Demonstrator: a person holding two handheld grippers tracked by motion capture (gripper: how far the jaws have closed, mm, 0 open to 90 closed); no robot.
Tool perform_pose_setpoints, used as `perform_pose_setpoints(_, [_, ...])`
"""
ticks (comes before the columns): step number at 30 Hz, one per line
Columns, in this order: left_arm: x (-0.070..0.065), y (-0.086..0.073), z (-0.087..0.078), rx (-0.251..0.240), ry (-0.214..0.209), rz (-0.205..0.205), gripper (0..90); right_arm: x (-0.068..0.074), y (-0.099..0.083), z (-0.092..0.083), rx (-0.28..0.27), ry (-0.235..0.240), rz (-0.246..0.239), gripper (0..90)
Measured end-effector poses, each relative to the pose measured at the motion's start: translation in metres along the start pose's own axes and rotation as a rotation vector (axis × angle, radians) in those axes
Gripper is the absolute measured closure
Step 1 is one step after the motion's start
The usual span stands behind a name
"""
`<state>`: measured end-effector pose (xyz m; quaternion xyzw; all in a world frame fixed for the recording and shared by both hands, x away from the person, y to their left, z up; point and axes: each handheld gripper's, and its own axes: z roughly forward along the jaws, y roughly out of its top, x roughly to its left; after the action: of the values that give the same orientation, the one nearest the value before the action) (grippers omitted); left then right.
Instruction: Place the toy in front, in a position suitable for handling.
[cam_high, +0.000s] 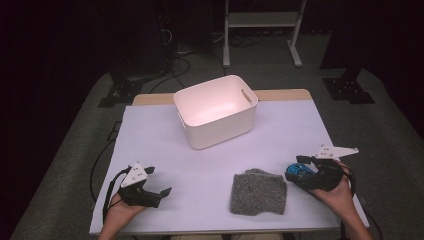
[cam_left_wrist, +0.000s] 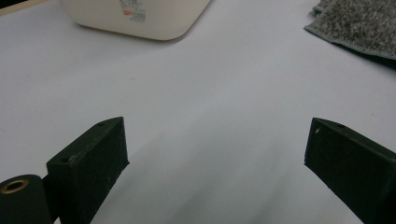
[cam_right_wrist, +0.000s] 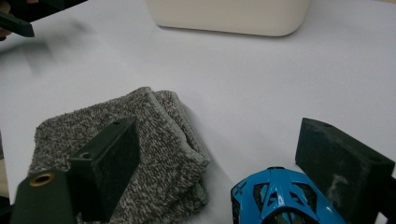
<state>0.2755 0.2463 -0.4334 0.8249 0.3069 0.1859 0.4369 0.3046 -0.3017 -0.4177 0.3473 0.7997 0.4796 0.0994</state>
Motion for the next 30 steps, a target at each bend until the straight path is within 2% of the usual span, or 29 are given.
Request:
perform_pose_setpoints(5, [-0.005,0.005,0.001,0.005,-0.004,0.024,5.1,-0.001,-0.001,-0.001,0.005,0.0,0.002,12.5])
perform_pose_setpoints(9, [-0.011,0.015,0.004,0.001,-0.021,0.049,5.2,-0.002,-0.001,-0.002,0.002,0.0,0.0,12.5])
perform_pose_setpoints(10, [-0.013,0.019,0.005,-0.005,-0.033,0.054,5.2,-0.002,-0.001,-0.002,0.002,-0.001,-0.002,12.5])
perform_pose_setpoints(11, [-0.017,0.027,0.008,-0.005,-0.05,0.077,5.1,-0.002,-0.001,-0.003,0.002,-0.001,-0.004,12.5])
perform_pose_setpoints(14, [-0.025,0.043,0.016,-0.004,-0.089,0.114,5.2,-0.001,-0.001,-0.004,0.004,0.001,-0.008,12.5])
perform_pose_setpoints(15, [-0.025,0.043,0.016,-0.004,-0.089,0.114,5.2,-0.001,-0.001,-0.004,0.004,0.001,-0.008,12.5])
perform_pose_setpoints(16, [-0.031,0.054,0.023,-0.008,-0.118,0.143,5.2,0.0,-0.001,-0.003,0.004,0.0,-0.012,12.5])
perform_pose_setpoints(18, [-0.037,0.065,0.031,-0.002,-0.154,0.172,5.3,0.0,0.0,-0.003,0.007,0.003,-0.015,12.5])
perform_pose_setpoints(19, [-0.037,0.065,0.031,-0.002,-0.154,0.172,5.6,0.0,0.0,-0.003,0.007,0.003,-0.015,12.5])
perform_pose_setpoints(20, [-0.044,0.075,0.041,0.002,-0.182,0.201,5.6,0.0,0.0,-0.003,0.007,0.003,-0.017,12.5])
perform_pose_setpoints(23, [-0.05,0.084,0.05,0.005,-0.207,0.221,5.7,0.001,0.001,-0.003,0.006,0.005,-0.017,12.4])
perform_pose_setpoints(24, [-0.056,0.093,0.06,0.005,-0.234,0.236,5.7,0.001,0.001,-0.003,0.004,0.005,-0.017,12.4])
perform_pose_setpoints(26, [-0.062,0.101,0.069,0.007,-0.26,0.252,5.8,0.001,0.002,-0.003,0.001,0.005,-0.019,12.4])
perform_pose_setpoints(27, [-0.062,0.101,0.069,0.007,-0.26,0.252,6.0,0.001,0.002,-0.003,0.001,0.005,-0.019,12.4])
perform_pose_setpoints(29, [-0.071,0.112,0.082,0.009,-0.29,0.268,6.1,0.002,0.003,-0.003,-0.003,0.007,-0.024,12.4])
perform_pose_setpoints(30, [-0.071,0.112,0.082,0.009,-0.29,0.268,6.1,0.002,0.003,-0.003,-0.003,0.006,-0.024,12.4])
